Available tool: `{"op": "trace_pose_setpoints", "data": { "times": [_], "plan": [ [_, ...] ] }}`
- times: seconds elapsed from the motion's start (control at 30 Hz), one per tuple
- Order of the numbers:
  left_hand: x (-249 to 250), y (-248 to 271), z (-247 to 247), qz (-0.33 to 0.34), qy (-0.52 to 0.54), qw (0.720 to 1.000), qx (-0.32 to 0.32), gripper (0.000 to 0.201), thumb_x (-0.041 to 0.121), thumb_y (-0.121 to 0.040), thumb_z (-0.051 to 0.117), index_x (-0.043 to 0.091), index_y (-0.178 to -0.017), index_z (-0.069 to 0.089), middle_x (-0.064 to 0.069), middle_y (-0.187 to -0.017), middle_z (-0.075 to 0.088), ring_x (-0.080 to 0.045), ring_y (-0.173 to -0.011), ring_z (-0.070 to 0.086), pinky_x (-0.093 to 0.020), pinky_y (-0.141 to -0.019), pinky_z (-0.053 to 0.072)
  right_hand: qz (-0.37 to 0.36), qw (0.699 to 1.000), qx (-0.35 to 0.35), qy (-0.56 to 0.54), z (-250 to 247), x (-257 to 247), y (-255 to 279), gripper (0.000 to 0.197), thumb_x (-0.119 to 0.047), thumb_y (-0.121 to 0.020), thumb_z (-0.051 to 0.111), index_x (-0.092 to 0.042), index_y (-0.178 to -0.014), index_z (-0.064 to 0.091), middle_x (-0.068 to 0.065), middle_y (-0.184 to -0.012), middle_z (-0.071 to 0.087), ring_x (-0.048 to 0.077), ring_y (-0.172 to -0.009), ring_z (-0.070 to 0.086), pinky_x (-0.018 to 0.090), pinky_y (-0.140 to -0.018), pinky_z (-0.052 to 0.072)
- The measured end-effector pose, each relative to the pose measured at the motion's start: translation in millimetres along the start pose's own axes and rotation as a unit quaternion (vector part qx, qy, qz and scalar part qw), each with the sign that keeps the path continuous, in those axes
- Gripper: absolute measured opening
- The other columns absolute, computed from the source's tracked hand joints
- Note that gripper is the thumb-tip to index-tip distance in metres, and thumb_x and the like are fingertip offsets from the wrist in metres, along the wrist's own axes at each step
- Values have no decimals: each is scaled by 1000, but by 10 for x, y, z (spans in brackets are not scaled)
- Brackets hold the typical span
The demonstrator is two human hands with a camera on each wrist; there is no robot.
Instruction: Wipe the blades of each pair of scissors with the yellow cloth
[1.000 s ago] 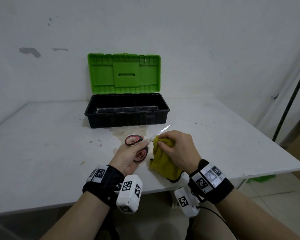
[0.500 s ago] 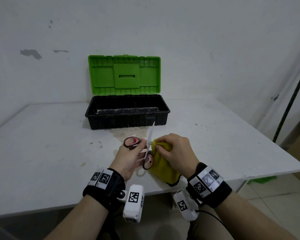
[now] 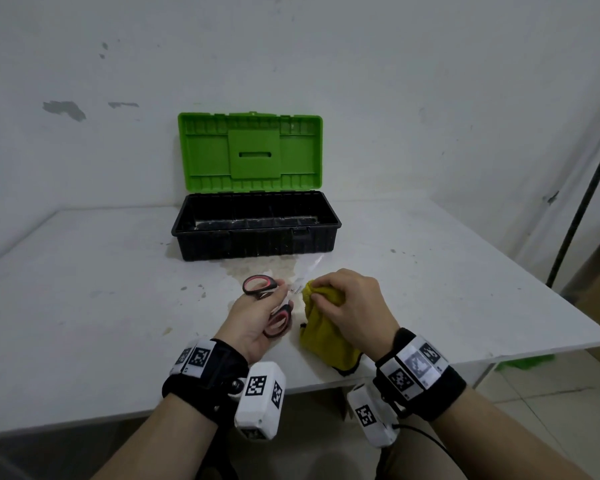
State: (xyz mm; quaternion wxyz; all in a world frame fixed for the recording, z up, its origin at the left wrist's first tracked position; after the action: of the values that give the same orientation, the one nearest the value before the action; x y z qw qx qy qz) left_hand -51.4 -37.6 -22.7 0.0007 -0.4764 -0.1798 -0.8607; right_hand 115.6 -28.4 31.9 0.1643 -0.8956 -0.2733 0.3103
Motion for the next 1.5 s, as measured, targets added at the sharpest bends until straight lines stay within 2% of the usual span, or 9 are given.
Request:
{"op": "trace_pose_setpoints", "data": {
  "times": [0.1, 0.27, 0.47, 0.73, 0.93, 1.0, 1.23, 1.37, 1.5],
  "plan": [
    [-5, 13, 1, 21, -4, 1000, 18, 6, 18, -95, 66, 13, -99, 67, -5, -82, 70, -15, -73, 67, -30, -59, 56, -6, 1000, 6, -4, 2, -24, 1, 15, -25, -86, 68, -22, -100, 72, -5, -94, 66, 5, -82, 53, 3, -74, 33],
    [9, 8, -3, 158, -106, 980, 48, 16, 22, -94, 69, 11, -105, 67, -7, -99, 76, -17, -76, 74, -31, -68, 57, -11, 1000, 15, 1, 28, -83, -6, 23, -27, -88, 66, -21, -110, 67, -3, -102, 66, 12, -91, 59, 16, -83, 42],
    [47, 37, 12, 236, -171, 954, 66, 19, 27, -92, 71, 8, -90, 69, -6, -83, 76, -22, -76, 74, -35, -68, 58, -24, 999, 21, 5, 56, -174, -32, 19, -26, -88, 65, -19, -105, 70, -3, -98, 65, 11, -86, 58, 15, -78, 42],
    [21, 50, 7, 269, -252, 928, 51, 20, 30, -94, 68, 15, -80, 70, -4, -79, 75, -24, -79, 72, -51, -76, 60, -13, 1000, 25, 10, 155, -195, -48, 17, -22, -89, 62, -17, -104, 70, 1, -98, 64, 17, -88, 59, 30, -80, 51],
    [18, 30, -48, 273, -278, 920, 48, 22, 29, -93, 69, 11, -81, 71, -4, -79, 76, -22, -78, 73, -53, -78, 59, 74, 995, 59, 37, -51, 72, -227, 17, -24, -89, 61, -17, -102, 71, 2, -101, 68, 18, -91, 60, 22, -83, 44],
    [3, 6, -69, 259, -267, 927, 54, 22, 29, -93, 69, 11, -82, 71, -4, -81, 76, -24, -80, 73, -54, -81, 59, 100, 992, 67, 36, -135, 170, -275, 18, -26, -89, 62, -17, -101, 71, 1, -100, 70, 17, -90, 60, 26, -86, 48],
    [-3, 56, 54, 217, -204, 953, 47, 22, 22, -97, 64, 2, -89, 66, -14, -85, 73, -23, -76, 70, -40, -73, 59, -2, 1000, 11, 12, -24, -150, -28, 14, -22, -87, 63, -22, -97, 72, -3, -95, 67, 12, -83, 57, 23, -80, 46],
    [-18, 81, 85, 231, -230, 945, 25, 25, 25, -96, 64, 2, -88, 68, -18, -86, 73, -35, -80, 69, -56, -74, 57, -7, 1000, -3, 8, 122, -156, -12, 14, -22, -89, 60, -20, -97, 71, 0, -92, 63, 17, -83, 59, 34, -76, 51],
    [14, 59, 12, 249, -251, 935, 22, 21, 24, -95, 66, 7, -83, 70, -12, -81, 74, -33, -81, 71, -57, -76, 59, 28, 999, 28, 26, 33, -43, -114, 14, -22, -87, 61, -21, -96, 72, 0, -92, 66, 19, -85, 59, 32, -79, 49]
  ]
}}
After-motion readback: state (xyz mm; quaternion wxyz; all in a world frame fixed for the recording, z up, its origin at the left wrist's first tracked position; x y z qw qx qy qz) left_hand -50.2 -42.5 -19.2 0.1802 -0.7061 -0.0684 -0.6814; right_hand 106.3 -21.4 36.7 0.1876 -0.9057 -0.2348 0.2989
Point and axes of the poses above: each hand's wrist, its own y-axis away from the middle knuckle, its own z-axis out of the palm, x = y × z, the point moved 2 cm from there along -y, towards the middle knuckle
